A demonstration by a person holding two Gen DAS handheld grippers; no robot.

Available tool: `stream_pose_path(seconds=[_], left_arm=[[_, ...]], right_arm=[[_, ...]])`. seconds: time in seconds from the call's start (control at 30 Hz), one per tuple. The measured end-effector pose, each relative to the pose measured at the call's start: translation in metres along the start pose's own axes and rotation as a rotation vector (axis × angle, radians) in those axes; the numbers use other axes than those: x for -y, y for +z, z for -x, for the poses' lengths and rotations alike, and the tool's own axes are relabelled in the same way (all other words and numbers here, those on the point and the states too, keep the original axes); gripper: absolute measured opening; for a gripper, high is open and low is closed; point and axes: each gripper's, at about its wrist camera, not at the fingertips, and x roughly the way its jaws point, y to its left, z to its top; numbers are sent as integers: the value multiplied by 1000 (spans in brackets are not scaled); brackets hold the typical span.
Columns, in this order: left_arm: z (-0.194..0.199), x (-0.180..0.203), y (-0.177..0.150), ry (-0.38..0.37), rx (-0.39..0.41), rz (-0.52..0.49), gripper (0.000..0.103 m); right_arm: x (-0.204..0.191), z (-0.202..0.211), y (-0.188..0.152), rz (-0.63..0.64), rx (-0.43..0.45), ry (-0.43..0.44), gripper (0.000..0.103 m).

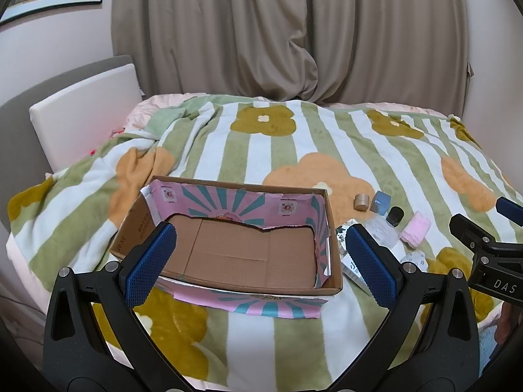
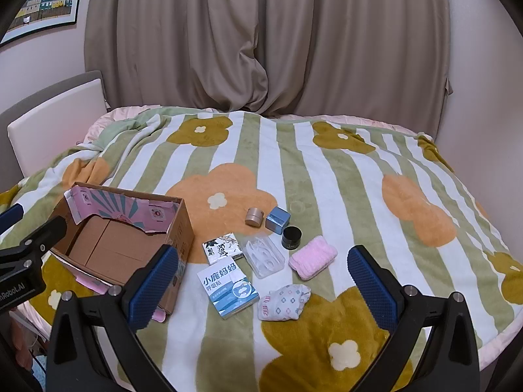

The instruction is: Organize objects

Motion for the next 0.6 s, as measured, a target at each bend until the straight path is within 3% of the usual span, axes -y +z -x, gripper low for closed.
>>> stream_pose_path(seconds=[0.6], left_arm=[[1, 2, -2, 5, 0, -8, 103]], right_arm=[[0, 0, 1, -1, -2, -1, 102]])
